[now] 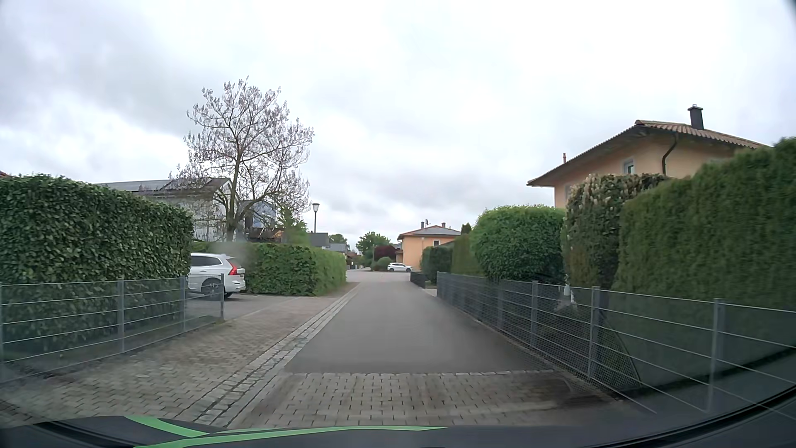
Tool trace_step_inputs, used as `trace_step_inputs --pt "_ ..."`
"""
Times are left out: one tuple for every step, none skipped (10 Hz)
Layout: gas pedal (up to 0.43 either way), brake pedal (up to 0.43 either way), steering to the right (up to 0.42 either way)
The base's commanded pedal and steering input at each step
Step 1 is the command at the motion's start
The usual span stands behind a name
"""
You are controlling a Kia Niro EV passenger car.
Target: Follow the waypoints while adhering to traffic rules and regulations
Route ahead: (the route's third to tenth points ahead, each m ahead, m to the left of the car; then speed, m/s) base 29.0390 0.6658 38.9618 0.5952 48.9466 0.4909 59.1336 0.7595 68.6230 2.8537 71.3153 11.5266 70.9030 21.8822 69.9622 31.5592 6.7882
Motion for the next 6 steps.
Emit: trace_step_inputs --pt "0.110 0.000 0.004" --pt "0.098 0.000 0.004" --pt "0.098 0.000 0.004" --pt "0.098 0.000 0.004" --pt "0.098 0.000 0.003" --pt "0.098 0.000 0.001"
